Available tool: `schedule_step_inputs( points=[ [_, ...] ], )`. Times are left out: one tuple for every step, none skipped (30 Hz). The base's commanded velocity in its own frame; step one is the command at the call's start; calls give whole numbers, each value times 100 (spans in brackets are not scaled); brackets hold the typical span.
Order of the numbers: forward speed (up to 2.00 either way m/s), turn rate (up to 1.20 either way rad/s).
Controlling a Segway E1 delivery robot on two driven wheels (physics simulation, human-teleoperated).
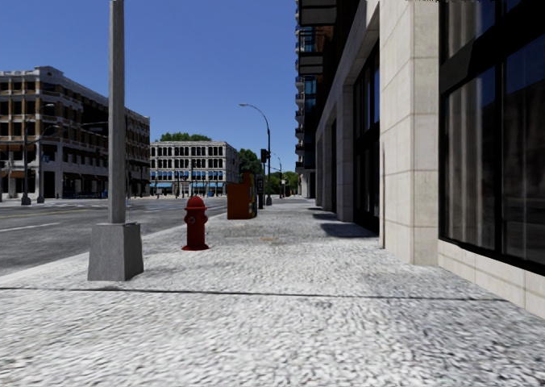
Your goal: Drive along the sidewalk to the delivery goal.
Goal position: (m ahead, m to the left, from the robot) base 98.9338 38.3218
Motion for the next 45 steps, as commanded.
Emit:
schedule_step_inputs(
  points=[
    [186,0],
    [189,0],
    [189,0],
    [191,0],
    [191,0],
    [193,0],
    [193,0],
    [194,0],
    [194,0],
    [194,0],
    [194,0],
    [194,0],
    [194,0],
    [194,0],
    [194,0],
    [194,0],
    [194,0],
    [194,-3],
    [194,-3],
    [194,-22],
    [194,-37],
    [194,-41],
    [194,-41],
    [194,-41],
    [194,-42],
    [194,-38],
    [194,-38],
    [194,-23],
    [194,-7],
    [193,0],
    [193,0],
    [193,0],
    [193,0],
    [193,0],
    [193,0],
    [193,0],
    [193,0],
    [193,0],
    [193,0],
    [193,0],
    [193,0],
    [193,0],
    [193,0],
    [193,0],
    [193,0]
  ],
)
